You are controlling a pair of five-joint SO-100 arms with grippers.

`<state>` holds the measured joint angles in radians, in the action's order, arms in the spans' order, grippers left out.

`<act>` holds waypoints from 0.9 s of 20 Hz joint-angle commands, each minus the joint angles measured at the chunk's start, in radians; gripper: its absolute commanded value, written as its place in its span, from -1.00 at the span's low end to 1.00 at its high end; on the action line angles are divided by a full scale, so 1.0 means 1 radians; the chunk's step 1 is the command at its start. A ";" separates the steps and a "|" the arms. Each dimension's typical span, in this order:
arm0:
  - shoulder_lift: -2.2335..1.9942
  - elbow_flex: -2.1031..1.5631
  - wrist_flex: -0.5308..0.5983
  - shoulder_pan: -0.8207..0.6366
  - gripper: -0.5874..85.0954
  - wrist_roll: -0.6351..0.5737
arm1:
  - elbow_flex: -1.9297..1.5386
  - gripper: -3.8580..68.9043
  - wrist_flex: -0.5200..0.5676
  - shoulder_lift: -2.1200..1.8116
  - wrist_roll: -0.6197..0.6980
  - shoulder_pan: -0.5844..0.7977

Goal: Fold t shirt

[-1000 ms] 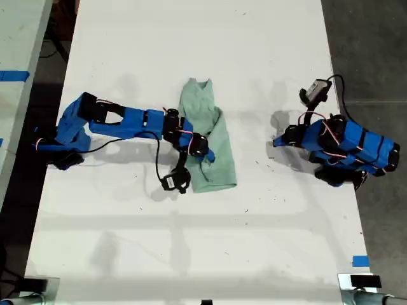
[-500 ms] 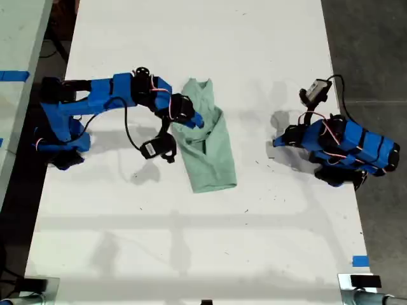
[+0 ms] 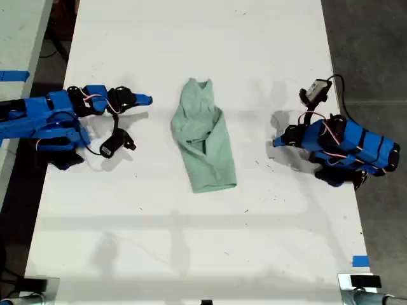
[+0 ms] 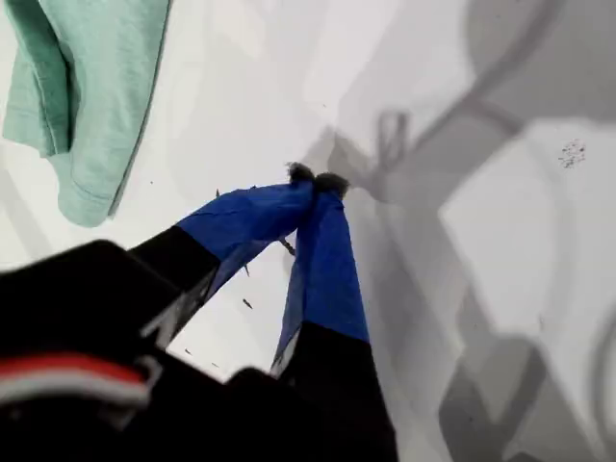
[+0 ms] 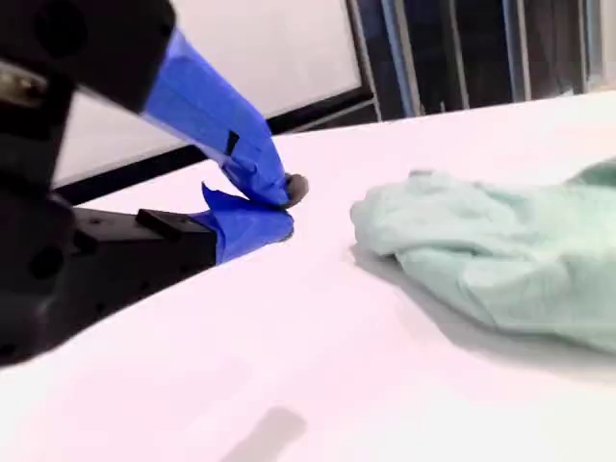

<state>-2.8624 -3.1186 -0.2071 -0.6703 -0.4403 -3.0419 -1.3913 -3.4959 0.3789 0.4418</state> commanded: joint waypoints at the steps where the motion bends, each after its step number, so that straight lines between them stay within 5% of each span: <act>1: -0.548 -0.178 -0.204 -0.061 -0.99 0.017 | -0.043 -0.91 0.011 -0.012 -0.018 -0.018; 2: -0.719 -0.178 -0.436 -0.117 -0.99 0.048 | -0.043 -0.91 0.011 -0.012 -0.017 -0.014; 3: -0.735 -0.178 -0.534 -0.172 -0.99 0.083 | -0.043 -0.91 0.011 -0.012 -0.015 -0.014; 18: -0.732 -0.178 -0.538 -0.167 -0.99 0.115 | -0.043 -0.90 0.011 -0.012 -0.015 -0.018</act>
<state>-3.5788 -3.2551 -0.7440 -0.8207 -0.3497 -3.0434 -1.3913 -3.4959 0.3728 0.4418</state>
